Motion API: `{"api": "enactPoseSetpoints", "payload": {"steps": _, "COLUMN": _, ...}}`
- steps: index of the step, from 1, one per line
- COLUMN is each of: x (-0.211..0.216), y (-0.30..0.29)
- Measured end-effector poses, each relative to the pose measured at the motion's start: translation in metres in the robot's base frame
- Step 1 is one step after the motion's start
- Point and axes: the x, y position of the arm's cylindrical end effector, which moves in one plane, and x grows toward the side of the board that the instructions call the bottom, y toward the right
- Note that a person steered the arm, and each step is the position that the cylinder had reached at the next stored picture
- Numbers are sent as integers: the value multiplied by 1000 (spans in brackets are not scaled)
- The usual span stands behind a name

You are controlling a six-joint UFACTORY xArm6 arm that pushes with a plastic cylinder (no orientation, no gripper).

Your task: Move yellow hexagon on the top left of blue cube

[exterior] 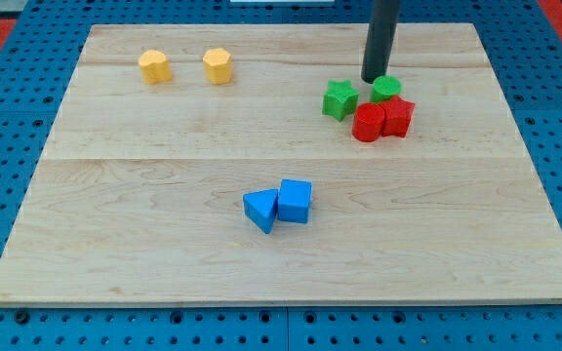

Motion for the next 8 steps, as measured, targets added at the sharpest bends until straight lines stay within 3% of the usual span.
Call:
{"api": "enactPoseSetpoints", "payload": {"steps": 2, "x": -17, "y": -6}}
{"api": "enactPoseSetpoints", "payload": {"steps": 4, "x": -16, "y": -86}}
{"api": "enactPoseSetpoints", "payload": {"steps": 8, "x": -23, "y": -86}}
